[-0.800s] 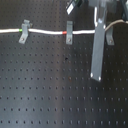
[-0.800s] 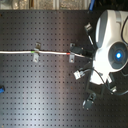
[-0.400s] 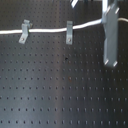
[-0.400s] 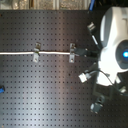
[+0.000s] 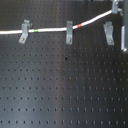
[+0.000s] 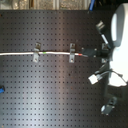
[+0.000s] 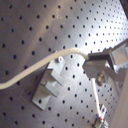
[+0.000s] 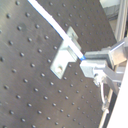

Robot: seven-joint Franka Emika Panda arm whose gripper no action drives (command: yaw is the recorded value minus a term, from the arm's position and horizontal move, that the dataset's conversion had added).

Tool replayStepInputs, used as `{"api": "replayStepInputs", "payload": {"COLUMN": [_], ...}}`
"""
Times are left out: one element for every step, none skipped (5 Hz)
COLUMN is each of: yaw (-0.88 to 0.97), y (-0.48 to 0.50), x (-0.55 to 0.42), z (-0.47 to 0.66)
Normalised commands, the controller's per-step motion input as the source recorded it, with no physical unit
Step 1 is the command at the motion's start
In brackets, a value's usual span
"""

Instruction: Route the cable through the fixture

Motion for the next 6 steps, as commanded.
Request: {"api": "replayStepInputs", "payload": {"yaw": [-0.03,-0.05,0.14,0.77,0.8,0.76], "y": [-0.092,-0.086,-0.003,-0.047,-0.039,-0.046], "x": [0.519,0.367,-0.003,-0.222,-0.171,-0.187], "z": [0.01,0.05,0.18,0.35,0.32,0.21]}}
